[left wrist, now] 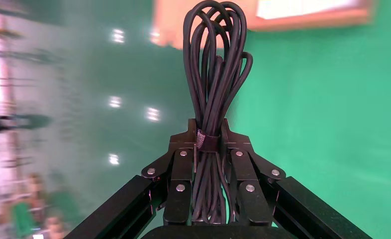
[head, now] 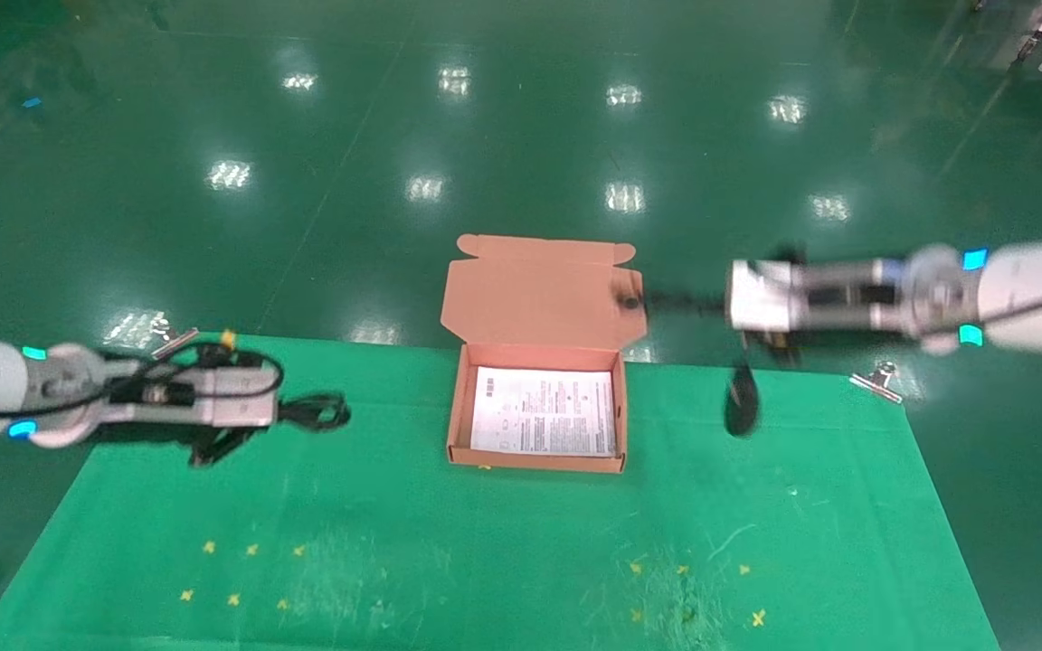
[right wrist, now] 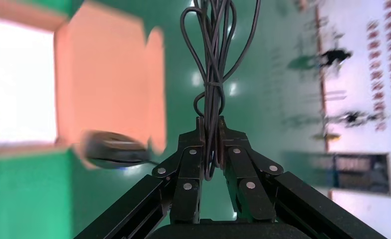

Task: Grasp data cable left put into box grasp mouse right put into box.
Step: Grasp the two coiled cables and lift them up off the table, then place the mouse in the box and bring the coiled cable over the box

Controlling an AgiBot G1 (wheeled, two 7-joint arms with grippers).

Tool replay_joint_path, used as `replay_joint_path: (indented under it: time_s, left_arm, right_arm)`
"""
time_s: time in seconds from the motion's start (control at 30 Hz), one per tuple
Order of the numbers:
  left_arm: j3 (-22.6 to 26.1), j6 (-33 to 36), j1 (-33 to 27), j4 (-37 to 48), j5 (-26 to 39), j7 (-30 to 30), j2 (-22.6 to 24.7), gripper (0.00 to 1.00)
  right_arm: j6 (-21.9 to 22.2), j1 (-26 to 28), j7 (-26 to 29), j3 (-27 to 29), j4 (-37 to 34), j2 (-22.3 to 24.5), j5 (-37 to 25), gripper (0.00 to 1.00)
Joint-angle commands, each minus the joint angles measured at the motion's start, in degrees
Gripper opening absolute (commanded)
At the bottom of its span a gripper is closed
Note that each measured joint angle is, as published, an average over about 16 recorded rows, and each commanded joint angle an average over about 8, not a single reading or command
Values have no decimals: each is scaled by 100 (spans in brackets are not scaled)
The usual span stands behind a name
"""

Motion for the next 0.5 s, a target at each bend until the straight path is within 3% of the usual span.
replay_joint_path:
  time_s: [0.03, 0.27, 0.5]
  left_arm:
    - [-48, -218, -118, -121, 130, -75, 117, 0]
    - [-38, -682, -409, 280, 331, 134, 587, 0]
    - [-114, -1053, -624, 790, 354, 208, 867, 0]
  right_arm:
    - [245, 141, -28, 70, 18, -229, 41, 0]
    - [499, 585, -525, 253, -719, -809, 387, 0]
    - [439, 832, -1045, 387, -1234, -1050, 695, 0]
